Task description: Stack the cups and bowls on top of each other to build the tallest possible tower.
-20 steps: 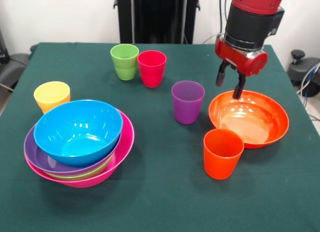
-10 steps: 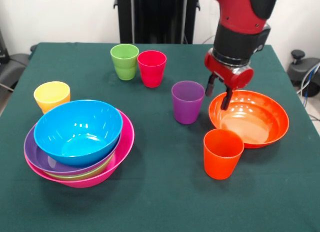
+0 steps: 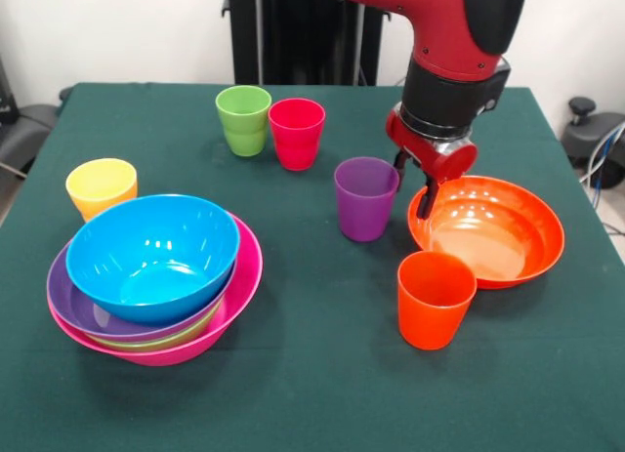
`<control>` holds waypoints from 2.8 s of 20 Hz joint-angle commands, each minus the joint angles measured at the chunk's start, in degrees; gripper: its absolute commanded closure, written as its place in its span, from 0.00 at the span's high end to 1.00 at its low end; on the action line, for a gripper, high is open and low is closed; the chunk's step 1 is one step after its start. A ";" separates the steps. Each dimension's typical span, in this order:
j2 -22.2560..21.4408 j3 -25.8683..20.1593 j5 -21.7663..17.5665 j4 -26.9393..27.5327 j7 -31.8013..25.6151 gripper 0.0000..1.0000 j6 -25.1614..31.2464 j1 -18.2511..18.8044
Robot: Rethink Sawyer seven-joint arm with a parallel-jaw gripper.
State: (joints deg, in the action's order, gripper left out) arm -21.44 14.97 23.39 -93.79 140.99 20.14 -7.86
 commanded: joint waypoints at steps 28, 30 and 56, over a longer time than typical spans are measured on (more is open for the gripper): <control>9.21 -15.78 -8.04 4.54 -1.12 1.00 -10.53 8.98; 9.13 -15.66 -8.26 4.54 -0.69 1.00 -10.52 8.79; -6.64 -15.88 -12.29 -3.04 -0.79 1.00 -5.63 5.68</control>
State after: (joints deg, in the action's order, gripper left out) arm -28.66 6.40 15.18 -95.69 140.99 13.93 -2.96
